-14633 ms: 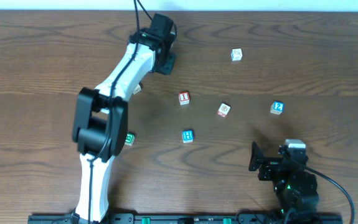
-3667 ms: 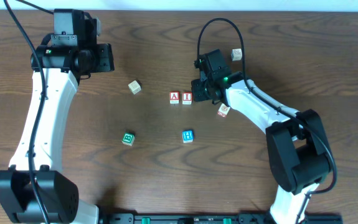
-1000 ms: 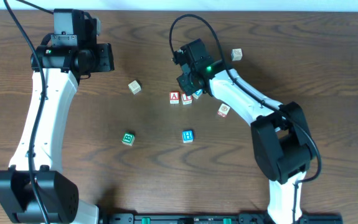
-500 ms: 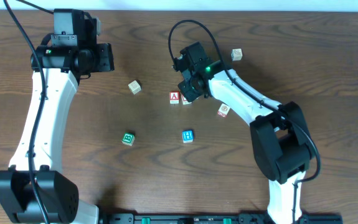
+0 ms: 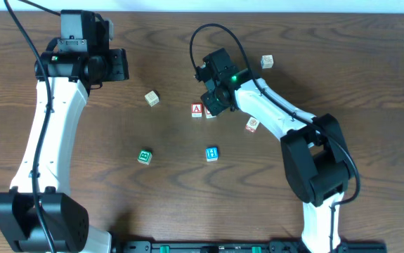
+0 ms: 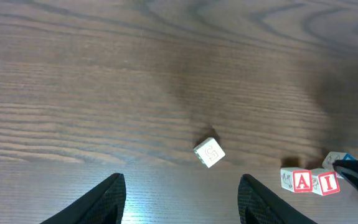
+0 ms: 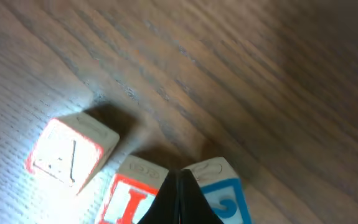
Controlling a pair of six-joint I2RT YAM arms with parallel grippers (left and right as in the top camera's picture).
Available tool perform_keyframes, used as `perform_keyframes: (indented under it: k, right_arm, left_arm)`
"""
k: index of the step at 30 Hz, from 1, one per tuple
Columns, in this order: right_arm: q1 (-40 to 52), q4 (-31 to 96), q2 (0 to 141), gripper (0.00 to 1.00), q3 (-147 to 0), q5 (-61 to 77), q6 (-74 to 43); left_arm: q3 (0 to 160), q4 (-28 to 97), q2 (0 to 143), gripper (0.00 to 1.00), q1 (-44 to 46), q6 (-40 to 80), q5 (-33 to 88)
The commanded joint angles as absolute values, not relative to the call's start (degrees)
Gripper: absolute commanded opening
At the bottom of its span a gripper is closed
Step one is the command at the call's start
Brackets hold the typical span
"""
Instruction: Spell out Ai2
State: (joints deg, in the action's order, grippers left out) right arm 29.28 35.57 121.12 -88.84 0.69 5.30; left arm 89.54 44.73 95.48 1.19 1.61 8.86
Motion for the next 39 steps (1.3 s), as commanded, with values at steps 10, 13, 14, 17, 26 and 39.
perform_keyframes:
  k: [10, 13, 14, 17, 26, 39]
  right_arm:
    - [29.7, 34.9, 121.9, 0.01, -89.5, -0.2, 7.0]
    - [29.7, 35.7, 121.9, 0.01, -89.5, -0.2, 7.5]
    - [29.7, 35.9, 121.9, 0.01, -89.5, -0.2, 7.6]
    - [29.7, 36.9, 121.9, 0.01, -89.5, -0.2, 7.8]
    - [29.7, 38.0, 121.9, 0.01, -89.5, -0.2, 7.8]
    - [29.7, 37.8, 121.8, 0.01, -90.5, -0.2, 7.8]
  left_arm:
    - [89.1, 44.4, 94.4, 0.59, 1.1, 1.2, 9.3]
    - [89.1, 44.1, 94.4, 0.59, 1.1, 1.2, 9.3]
    - [89.1, 44.1, 94.4, 0.59, 1.1, 1.2, 9.3]
    - [89.1, 44.0, 94.4, 0.59, 1.1, 1.2, 9.3]
    - [89.1, 43.9, 94.4, 0.59, 1.1, 1.2, 9.3]
    - [89.1, 43.6, 94.4, 0.59, 1.1, 1.2, 9.3]
